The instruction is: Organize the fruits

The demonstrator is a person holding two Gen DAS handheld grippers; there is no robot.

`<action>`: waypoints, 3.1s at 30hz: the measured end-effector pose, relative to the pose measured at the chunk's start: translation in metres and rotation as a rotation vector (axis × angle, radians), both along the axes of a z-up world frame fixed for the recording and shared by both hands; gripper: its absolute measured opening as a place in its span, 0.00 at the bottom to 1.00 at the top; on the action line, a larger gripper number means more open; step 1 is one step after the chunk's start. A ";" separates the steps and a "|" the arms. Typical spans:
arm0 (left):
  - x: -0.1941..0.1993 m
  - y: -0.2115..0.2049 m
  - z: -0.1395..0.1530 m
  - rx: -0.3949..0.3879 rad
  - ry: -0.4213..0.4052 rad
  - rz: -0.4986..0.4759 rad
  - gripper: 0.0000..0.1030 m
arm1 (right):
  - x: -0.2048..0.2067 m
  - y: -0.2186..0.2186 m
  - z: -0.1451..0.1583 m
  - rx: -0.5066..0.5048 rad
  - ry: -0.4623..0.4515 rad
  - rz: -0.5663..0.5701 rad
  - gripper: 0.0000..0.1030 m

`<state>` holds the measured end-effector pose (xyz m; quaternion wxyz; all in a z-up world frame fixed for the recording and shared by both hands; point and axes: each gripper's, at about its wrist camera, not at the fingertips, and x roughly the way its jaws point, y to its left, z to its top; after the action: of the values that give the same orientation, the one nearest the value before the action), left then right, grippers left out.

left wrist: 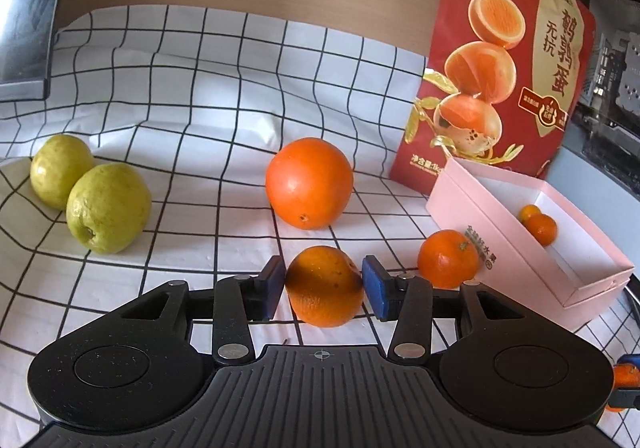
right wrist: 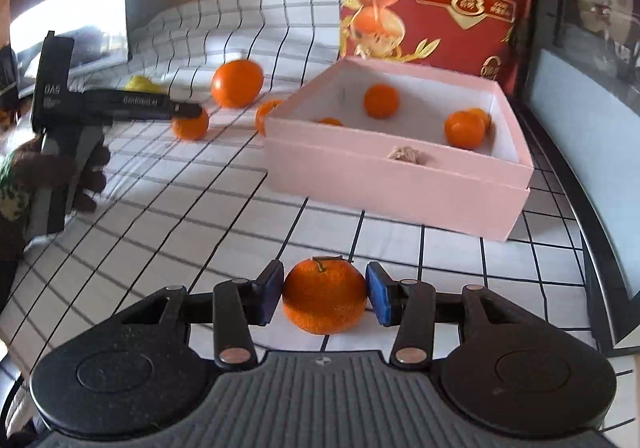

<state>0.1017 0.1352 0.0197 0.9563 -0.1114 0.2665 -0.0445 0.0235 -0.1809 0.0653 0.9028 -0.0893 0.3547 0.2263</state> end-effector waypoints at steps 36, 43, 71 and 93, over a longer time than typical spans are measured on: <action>-0.054 -0.051 0.017 -0.003 -0.056 -0.153 0.46 | 0.005 -0.011 -0.018 0.100 0.000 -0.118 0.75; -0.099 -0.080 0.010 -0.002 -0.008 -0.183 0.46 | 0.003 -0.011 -0.018 0.098 -0.015 -0.117 0.75; -0.114 -0.111 0.009 -0.028 0.025 -0.268 0.47 | 0.008 -0.014 -0.021 0.125 0.019 -0.056 0.85; 0.045 -0.096 0.009 0.155 0.034 -0.192 0.55 | 0.007 -0.016 -0.021 0.144 0.021 -0.053 0.85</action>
<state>0.1465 0.0394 0.0287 0.9488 -0.0122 0.2948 -0.1131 0.0300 -0.1972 0.0443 0.9088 -0.0125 0.3490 0.2283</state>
